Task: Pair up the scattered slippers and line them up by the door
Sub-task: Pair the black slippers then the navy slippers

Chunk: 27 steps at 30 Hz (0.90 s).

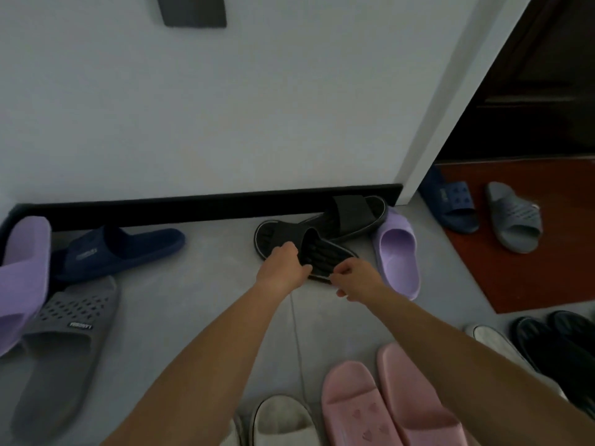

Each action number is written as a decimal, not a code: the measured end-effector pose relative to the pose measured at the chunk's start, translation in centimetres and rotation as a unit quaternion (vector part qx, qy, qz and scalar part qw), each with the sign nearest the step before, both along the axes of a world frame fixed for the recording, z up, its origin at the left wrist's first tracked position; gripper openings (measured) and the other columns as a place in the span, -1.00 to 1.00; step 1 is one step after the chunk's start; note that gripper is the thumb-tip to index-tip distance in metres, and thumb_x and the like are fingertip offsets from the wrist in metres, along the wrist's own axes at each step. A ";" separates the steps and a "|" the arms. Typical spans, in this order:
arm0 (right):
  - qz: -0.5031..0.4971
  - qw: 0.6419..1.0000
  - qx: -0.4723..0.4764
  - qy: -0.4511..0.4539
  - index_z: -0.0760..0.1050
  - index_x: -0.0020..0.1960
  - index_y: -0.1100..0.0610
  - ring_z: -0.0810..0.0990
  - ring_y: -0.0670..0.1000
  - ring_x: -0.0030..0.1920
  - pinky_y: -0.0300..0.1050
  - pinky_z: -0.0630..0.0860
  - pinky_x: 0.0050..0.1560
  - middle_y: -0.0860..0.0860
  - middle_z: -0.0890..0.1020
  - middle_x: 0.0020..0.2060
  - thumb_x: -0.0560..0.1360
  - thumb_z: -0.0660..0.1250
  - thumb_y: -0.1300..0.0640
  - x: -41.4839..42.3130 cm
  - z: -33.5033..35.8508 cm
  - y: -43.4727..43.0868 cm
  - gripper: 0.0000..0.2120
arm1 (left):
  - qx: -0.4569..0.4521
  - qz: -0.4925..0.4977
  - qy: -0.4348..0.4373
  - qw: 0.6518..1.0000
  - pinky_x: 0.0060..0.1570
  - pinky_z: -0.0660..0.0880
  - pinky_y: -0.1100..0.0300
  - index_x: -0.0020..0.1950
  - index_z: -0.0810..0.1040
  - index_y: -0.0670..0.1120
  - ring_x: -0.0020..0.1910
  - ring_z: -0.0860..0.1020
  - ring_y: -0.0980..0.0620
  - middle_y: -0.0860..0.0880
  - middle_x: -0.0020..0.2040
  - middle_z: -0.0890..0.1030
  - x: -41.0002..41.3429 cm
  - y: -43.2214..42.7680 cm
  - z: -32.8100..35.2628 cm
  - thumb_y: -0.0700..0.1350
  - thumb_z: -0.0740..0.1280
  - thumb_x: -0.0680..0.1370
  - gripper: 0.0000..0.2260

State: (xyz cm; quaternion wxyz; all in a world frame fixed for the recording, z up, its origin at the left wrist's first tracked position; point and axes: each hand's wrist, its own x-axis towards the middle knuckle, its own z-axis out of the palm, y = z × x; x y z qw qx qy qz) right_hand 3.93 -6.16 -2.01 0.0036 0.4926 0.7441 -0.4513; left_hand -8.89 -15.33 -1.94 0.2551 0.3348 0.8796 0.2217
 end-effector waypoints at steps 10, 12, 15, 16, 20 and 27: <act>-0.002 1.000 0.026 -0.010 0.44 0.24 0.13 0.62 0.08 -0.02 -0.09 0.56 -0.06 0.09 0.60 0.04 0.45 0.34 0.10 -1.6 -4.1 8.3 -0.63 | -0.038 0.147 -0.025 0.988 0.21 0.42 -0.01 0.46 0.06 -0.21 0.30 0.41 -0.22 -0.24 0.39 0.25 -2.2 5.7 -4.9 0.11 0.42 0.42 -0.19; -0.036 0.995 0.087 0.009 0.32 0.35 0.10 0.53 0.11 0.17 -0.06 0.49 0.08 0.09 0.47 0.26 0.44 0.36 0.08 -1.7 -4.7 9.6 -0.48 | -0.055 0.149 -0.017 0.987 0.24 0.39 -0.02 0.51 -0.04 -0.19 0.35 0.37 -0.22 -0.25 0.44 0.20 -2.7 6.3 -5.9 0.14 0.40 0.43 -0.12; -0.043 0.985 0.161 0.033 0.12 0.46 0.07 0.44 0.14 0.29 0.04 0.47 0.14 0.06 0.20 0.45 0.41 0.42 0.03 -2.3 -4.9 11.6 -0.26 | -0.033 0.167 -0.041 0.985 0.30 0.36 0.00 0.52 -0.04 -0.19 0.38 0.34 -0.19 -0.23 0.46 0.21 -4.5 6.1 -6.4 0.07 0.40 0.44 -0.14; -0.034 0.985 0.167 0.037 0.06 0.48 0.07 0.40 0.13 0.34 0.06 0.46 0.17 0.04 0.15 0.47 0.40 0.43 0.01 -2.6 -5.0 12.1 -0.20 | -0.022 0.166 -0.045 0.985 0.30 0.35 0.02 0.52 0.00 -0.18 0.37 0.34 -0.18 -0.22 0.45 0.24 -5.1 5.7 -6.3 0.03 0.41 0.43 -0.16; -0.061 0.986 0.100 0.116 -0.01 0.52 0.16 0.13 0.10 0.49 0.02 0.21 0.42 0.12 0.11 0.50 0.37 0.49 0.08 -4.9 -5.5 13.4 -0.08 | 0.000 0.122 -0.002 0.993 0.26 0.37 0.06 0.53 0.01 -0.08 0.37 0.34 -0.12 -0.12 0.49 0.18 -6.5 3.5 -5.6 -0.04 0.40 0.42 -0.19; -0.117 0.988 0.040 0.092 0.44 0.28 0.26 0.52 0.22 0.18 0.01 0.45 0.21 0.24 0.55 0.18 0.49 0.31 -0.11 -4.3 -5.3 15.2 -0.48 | -0.075 0.031 0.122 0.989 0.02 0.49 0.10 0.52 0.00 -0.03 0.16 0.50 -0.11 -0.08 0.49 0.19 -7.9 0.5 -4.3 -0.07 0.33 0.47 -0.27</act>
